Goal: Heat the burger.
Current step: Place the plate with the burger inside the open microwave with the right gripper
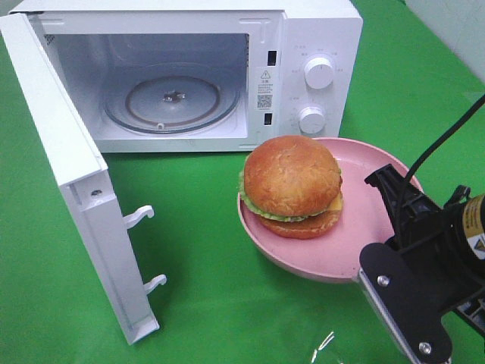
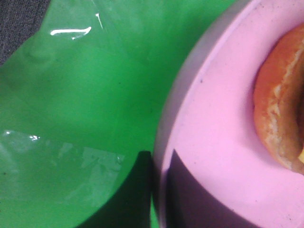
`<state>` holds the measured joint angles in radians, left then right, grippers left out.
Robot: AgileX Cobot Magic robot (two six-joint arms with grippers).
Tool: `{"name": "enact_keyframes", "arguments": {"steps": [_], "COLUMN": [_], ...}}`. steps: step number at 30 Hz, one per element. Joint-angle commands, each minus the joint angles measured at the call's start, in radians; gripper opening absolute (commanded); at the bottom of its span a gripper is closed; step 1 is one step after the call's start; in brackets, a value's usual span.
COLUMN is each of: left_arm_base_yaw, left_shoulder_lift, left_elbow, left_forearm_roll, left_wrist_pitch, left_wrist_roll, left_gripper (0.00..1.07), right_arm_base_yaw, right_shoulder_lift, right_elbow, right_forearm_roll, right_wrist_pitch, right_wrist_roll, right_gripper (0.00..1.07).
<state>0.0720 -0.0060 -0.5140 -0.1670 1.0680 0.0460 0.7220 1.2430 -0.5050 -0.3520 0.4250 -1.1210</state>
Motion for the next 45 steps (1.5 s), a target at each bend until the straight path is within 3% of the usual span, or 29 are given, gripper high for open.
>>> {"name": "enact_keyframes", "arguments": {"steps": [1,3,13,23,34,41,45], "left_arm_base_yaw": [0.002,0.002,0.002,0.002,0.002,0.002,0.002], "left_shoulder_lift": [-0.014,-0.014,-0.014,-0.014,-0.014,-0.014,-0.014], "left_elbow": [0.000,0.000,0.000,0.000,0.000,0.000,0.000], "left_forearm_roll": [-0.001,-0.001,-0.001,-0.001,-0.001,-0.001,-0.001], "left_wrist_pitch": [-0.002,-0.002,-0.002,-0.002,-0.002,-0.002,-0.002], "left_wrist_roll": [-0.002,-0.002,-0.002,-0.002,-0.002,-0.002,-0.002], "left_gripper": [0.99,0.99,0.99,0.99,0.99,0.99,0.99], "right_arm_base_yaw": [-0.081,-0.092,-0.088,-0.030,-0.029,-0.029,-0.029], "right_shoulder_lift": [-0.008,-0.008,0.041,0.150,0.226,0.262,0.287], "right_elbow": [-0.058,-0.076,-0.106,-0.212,-0.292,-0.310,-0.322], "right_forearm_roll": [0.128,0.173,0.167,0.172,0.178,0.325,0.331], "right_wrist_pitch": [-0.049,-0.048,-0.024,-0.031,-0.070,-0.115,-0.114], "right_wrist_roll": [-0.175,-0.238,-0.270,-0.270,-0.270,-0.374,-0.382], "right_gripper": [0.00,0.00,0.00,0.00,0.00,0.00,0.00]}}
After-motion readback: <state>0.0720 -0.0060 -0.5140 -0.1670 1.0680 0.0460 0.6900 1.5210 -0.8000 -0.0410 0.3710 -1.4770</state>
